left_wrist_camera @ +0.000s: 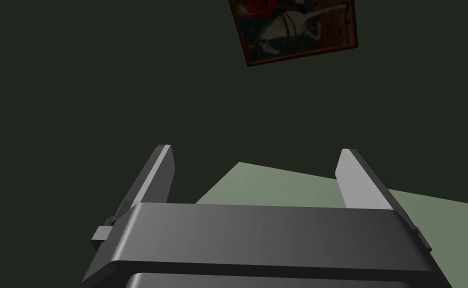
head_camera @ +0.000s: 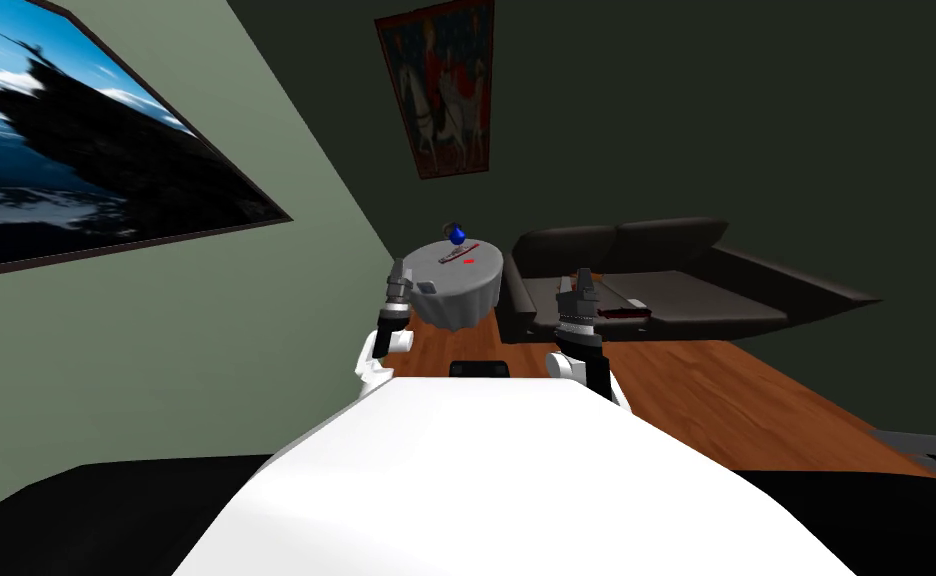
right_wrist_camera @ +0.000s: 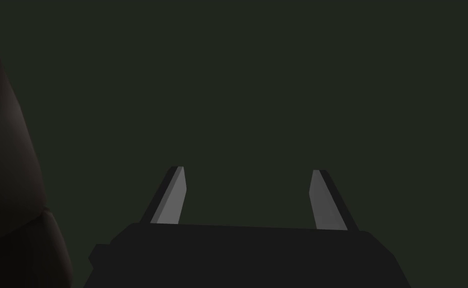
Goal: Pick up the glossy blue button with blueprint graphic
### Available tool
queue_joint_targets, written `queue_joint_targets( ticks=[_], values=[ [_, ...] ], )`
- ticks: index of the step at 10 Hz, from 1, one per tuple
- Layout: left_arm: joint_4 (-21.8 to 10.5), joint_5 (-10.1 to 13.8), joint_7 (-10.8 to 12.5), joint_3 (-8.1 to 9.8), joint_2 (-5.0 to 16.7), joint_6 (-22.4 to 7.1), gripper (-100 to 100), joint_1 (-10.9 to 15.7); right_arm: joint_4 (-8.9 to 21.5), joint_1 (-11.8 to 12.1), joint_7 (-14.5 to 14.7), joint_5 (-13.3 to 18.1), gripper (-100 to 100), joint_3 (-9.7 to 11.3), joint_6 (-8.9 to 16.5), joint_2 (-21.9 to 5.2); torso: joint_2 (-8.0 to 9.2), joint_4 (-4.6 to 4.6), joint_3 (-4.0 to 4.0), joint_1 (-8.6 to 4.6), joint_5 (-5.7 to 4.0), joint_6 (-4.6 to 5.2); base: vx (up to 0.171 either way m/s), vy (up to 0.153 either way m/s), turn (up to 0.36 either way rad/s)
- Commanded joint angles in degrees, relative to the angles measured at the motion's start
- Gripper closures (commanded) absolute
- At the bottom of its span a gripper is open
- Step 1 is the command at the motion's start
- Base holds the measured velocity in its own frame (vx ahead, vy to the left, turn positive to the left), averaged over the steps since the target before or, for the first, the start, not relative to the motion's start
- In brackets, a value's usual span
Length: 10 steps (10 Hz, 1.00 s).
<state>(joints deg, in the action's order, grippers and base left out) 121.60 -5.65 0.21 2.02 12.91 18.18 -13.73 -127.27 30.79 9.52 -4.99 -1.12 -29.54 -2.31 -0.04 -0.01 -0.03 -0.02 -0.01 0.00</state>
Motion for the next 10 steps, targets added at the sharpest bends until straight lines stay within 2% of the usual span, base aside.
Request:
queue_joint_targets(
  ticks=[1,2,3,4,5,6,7,8,9,10],
  values=[
    [-2.73,0.02,-1.1,0.24,1.84,-2.86,-100,2.86,0.0,0.0,0.0,0.0,0,0.0,0.0,0.0,0.0,0.0,0.0,0.0,0.0,0.0,0.009,-0.011,0.098],
    [-2.73,0.02,-1.1,0.24,1.84,-4.48,-100,3.14,0.0,0.0,0.0,0.0,0,0.0,0.0,0.0,-0.01,0.0,-0.01,0.0,0.0,0.0,0.008,-0.012,0.049],
    [-4.67,0.06,-2.12,0.48,3.46,-6.21,-100,5.07,0.0,0.0,0.0,0.0,0,0.0,0.0,0.0,-0.01,0.0,-0.01,-0.01,0.0,0.01,0.008,-0.02,0.079],
    [-5.35,0.06,-2.12,0.48,3.46,-7.83,-100,5.71,0.0,0.0,0.0,0.0,0,0.0,0.0,0.0,-0.01,0.0,-0.01,-0.02,0.0,-0.01,0.008,-0.019,0.061],
    [-7.0,0.08,-3.19,0.74,5.06,-9.51,-100,7.44,0.0,0.0,0.0,0.0,0,0.0,0.0,0.0,-0.01,0.0,-0.01,-0.03,0.0,0.01,0.011,-0.021,0.104],
    [-8.1,0.08,-3.19,0.74,5.06,-11.23,-100,8.4,0.0,0.0,0.0,0.0,0,0.0,0.0,0.0,-0.03,0.0,-0.01,-0.03,-0.01,-0.01,0.012,-0.018,0.049],
    [-9.57,0.1,-4.3,1.03,6.63,-13.1,-100,10.2,0.0,0.0,0.0,0.0,0,0.0,0.0,0.0,-0.03,-0.01,-0.02,-0.03,0.0,0.01,0.014,-0.019,0.084],
    [-10.99,0.1,-4.3,1.03,6.63,-14.76,-100,11.19,0.0,0.0,0.0,0.0,0,0.0,0.0,0.0,-0.05,-0.01,-0.03,-0.03,-0.01,0.01,0.012,-0.019,0.049],
    [-13.01,0.1,-5.45,1.35,8.17,-16.55,-100,13.5,0.0,0.0,0.0,0.0,0,0.0,0.0,0.0,-0.03,-0.01,-0.02,-0.03,0.0,0.0,0.008,-0.028,0.106],
    [-14.02,0.1,-5.45,1.35,8.17,-18.19,-100,14.07,0.0,0.0,0.0,0.0,0,0.0,0.0,0.0,-0.02,-0.01,-0.01,-0.06,-0.01,-0.01,0.007,-0.029,0.051]
  ],
)
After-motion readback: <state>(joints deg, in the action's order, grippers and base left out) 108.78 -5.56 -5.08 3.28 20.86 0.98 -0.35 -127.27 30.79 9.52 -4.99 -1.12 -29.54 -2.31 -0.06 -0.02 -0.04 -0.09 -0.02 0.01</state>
